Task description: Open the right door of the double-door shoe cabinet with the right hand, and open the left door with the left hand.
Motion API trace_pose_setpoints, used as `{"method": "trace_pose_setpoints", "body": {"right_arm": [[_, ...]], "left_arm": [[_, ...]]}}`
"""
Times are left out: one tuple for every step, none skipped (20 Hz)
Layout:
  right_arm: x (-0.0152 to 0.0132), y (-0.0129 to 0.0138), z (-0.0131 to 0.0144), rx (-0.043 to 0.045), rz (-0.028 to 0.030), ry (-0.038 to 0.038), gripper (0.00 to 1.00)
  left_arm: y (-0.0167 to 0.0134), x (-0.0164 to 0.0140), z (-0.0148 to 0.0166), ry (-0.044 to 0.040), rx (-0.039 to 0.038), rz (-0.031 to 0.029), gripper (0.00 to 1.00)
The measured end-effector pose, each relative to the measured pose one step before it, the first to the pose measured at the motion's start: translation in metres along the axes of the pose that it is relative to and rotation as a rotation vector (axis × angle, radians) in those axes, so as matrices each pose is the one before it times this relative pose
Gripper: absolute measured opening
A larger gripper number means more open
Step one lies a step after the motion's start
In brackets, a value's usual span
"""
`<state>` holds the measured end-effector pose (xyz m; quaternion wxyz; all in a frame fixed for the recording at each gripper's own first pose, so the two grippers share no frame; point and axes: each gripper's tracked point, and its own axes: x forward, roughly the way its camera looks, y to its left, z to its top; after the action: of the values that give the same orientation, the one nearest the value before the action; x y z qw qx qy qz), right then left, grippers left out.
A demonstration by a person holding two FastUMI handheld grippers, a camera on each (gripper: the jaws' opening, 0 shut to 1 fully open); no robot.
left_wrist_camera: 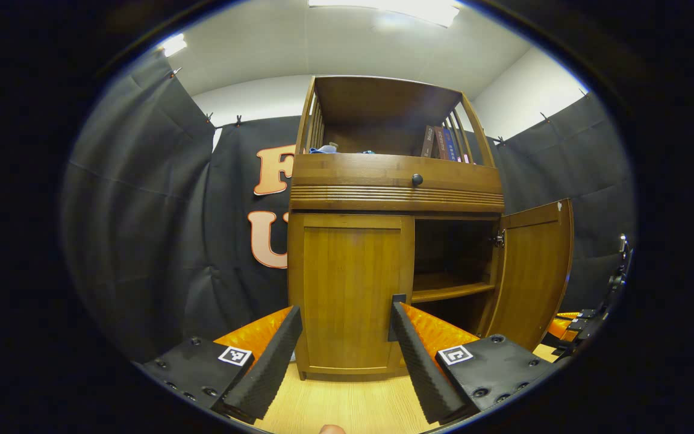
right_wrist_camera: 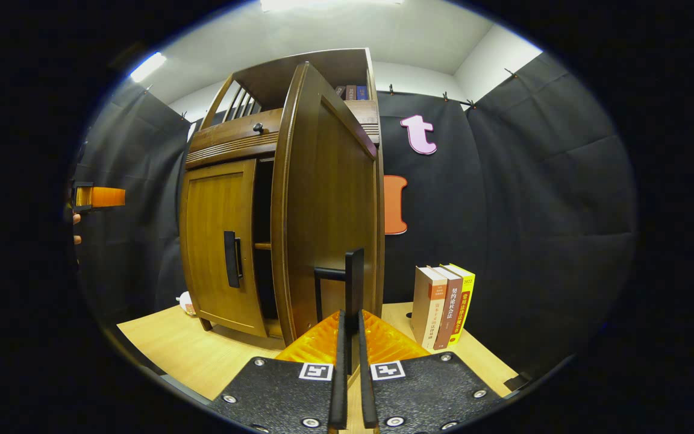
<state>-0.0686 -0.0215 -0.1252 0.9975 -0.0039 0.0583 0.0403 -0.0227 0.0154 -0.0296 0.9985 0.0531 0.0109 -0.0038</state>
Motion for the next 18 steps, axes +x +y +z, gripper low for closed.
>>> {"method": "trace_pose_setpoints", "body": {"right_arm": [[-0.00066, -0.00321, -0.00029, -0.00442, 0.00083, 0.00088, 0.09], [0.00073, -0.00313, 0.00011, -0.00319, 0.00004, 0.0017, 0.09], [0.00008, -0.00482, -0.00052, -0.00295, -0.00262, 0.0004, 0.08], [-0.00048, -0.00568, -0.00051, -0.00527, -0.00583, -0.00065, 0.08], [-0.00014, -0.00654, -0.00101, -0.00427, -0.00977, 0.00133, 0.08], [-0.0006, -0.0063, -0.00107, -0.0036, -0.00849, 0.00097, 0.08], [-0.00002, -0.00567, -0.00034, -0.00062, -0.00585, -0.00037, 0.08], [0.00036, -0.005, -0.0004, 0.00215, -0.00325, -0.00064, 0.08], [0.00007, -0.00508, 0.00046, 0.00275, -0.0012, 0.00042, 0.08], [0.00067, -0.00552, -0.00037, 0.0035, -0.00179, 0.00139, 0.08], [0.00034, -0.00666, -0.0005, -0.0002, -0.00481, 0.00134, 0.08], [0.00255, -0.00598, -0.00008, 0.00222, -0.00127, 0.00168, 0.09], [-0.00013, -0.00619, -0.00004, 0.00523, -0.00437, 0.0023, 0.08], [-0.00068, -0.00621, -0.00086, 0.00633, 0.00021, 0.00256, 0.14], [0.00147, -0.00393, -0.00006, 0.01449, 0.00694, 0.0016, 0.14], [-0.00019, -0.00456, -0.00041, 0.0133, 0.00599, 0.00382, 0.04], [0.00041, -0.00393, -0.00006, 0.00399, 0.00416, 0.00094, 0.14], [-0.00011, -0.0039, -0.00057, 0.00387, 0.00748, 0.00015, 0.14]], "left_arm": [[-0.00113, 0.00125, -0.001, 0.00169, -0.00178, -0.00014, 0.99], [-0.00214, 0.00073, -0.00082, 0.00183, 0.00186, 0.00117, 0.99], [-0.00184, 0.00166, -0.00237, 0.00379, 0.00073, 0.00161, 0.99], [-0.00171, 0.0005, -0.00117, 0.00389, 0.00187, 0.00018, 0.94], [-0.00104, 0.00112, -0.00246, 0.00347, 0.00253, 0.00076, 0.99], [-0.00168, 0.00172, -0.0012, 0.00249, 0.00143, 0.001, 0.94], [-0.00202, 0.00203, -0.00033, 0.00154, -0.00052, -0.00013, 0.94], [-0.00183, 0.00082, -0.00081, 0.00364, 0.00034, -0.0008, 0.94], [-0.00197, 0.00111, -0.00142, 0.00305, 0.00197, 0.00118, 0.94], [-0.00129, 0.00109, -0.00052, 0.00204, 0.00462, 0.00093, 0.94], [-0.00059, 0.00055, -0.00059, -0.00001, 0.00365, 0.00235, 0.94], [-0.00146, 0.00035, 0.00073, -0.00233, 0.00183, 0.00001, 0.94], [-0.00211, 0.00151, -0.00014, -0.00276, -0.00162, 0.00013, 0.94], [-0.00221, 0.00143, 0.00068, -0.00508, -0.00525, -0.00186, 0.94], [-0.00062, 0.00192, -0.00123, -0.00099, -0.00312, -0.00251, 0.94], [-0.00101, 0.00171, -0.00102, 0.00148, -0.00035, 0.00053, 0.94], [-0.0008, 0.00254, -0.00079, 0.00428, 0.00036, 0.00199, 0.94], [-0.00156, 0.00128, -0.00145, 0.0047, 0.00004, 0.00132, 0.94]]}}
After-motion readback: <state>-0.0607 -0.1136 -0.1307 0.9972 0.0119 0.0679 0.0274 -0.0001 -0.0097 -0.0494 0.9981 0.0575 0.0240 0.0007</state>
